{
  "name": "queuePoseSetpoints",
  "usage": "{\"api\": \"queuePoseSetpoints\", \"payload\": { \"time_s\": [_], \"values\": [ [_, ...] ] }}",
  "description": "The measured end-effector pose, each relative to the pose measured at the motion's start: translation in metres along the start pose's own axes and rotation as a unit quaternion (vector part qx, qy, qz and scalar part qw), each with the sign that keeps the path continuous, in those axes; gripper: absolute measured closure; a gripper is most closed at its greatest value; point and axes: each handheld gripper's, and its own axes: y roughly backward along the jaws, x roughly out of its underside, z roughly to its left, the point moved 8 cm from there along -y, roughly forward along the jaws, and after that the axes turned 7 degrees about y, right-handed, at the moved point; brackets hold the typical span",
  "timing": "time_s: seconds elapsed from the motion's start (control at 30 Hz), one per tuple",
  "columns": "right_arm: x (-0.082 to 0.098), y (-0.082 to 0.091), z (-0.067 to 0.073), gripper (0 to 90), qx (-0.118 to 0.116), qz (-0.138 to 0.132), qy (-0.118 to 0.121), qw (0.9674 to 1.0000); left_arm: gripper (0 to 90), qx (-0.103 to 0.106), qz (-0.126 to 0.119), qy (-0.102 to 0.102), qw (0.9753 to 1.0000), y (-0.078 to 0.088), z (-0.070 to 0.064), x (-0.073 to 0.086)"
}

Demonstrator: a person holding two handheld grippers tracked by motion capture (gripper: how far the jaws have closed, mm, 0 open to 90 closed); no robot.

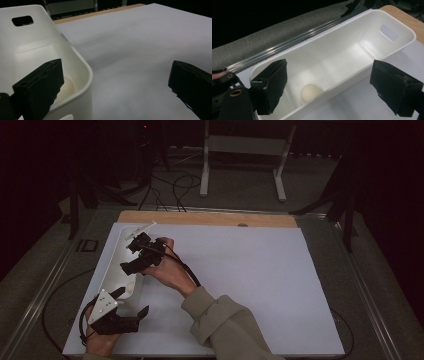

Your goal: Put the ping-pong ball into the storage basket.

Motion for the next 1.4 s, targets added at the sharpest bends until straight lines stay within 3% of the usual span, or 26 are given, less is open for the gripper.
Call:
{"api": "queuePoseSetpoints", "payload": {
  "time_s": [0.37, 0.93, 1.4],
  "values": [
    [0.017, 0.015, -0.015, 14.4, 0.026, 0.011, -0.008, 0.9996, 0.5, 0.000, 0.001, 0.000, 1.0000, -0.001, 0.000, 0.000],
    [0.054, 0.059, -0.049, 14.6, 0.072, 0.011, -0.038, 0.9967, 0.5, 0.002, 0.005, -0.001, 1.0000, -0.004, -0.002, 0.000],
    [0.083, 0.084, -0.058, 14.7, 0.087, 0.005, -0.052, 0.9948, 0.5, 0.000, 0.007, -0.002, 1.0000, -0.004, -0.001, 0.000]
  ]
}}
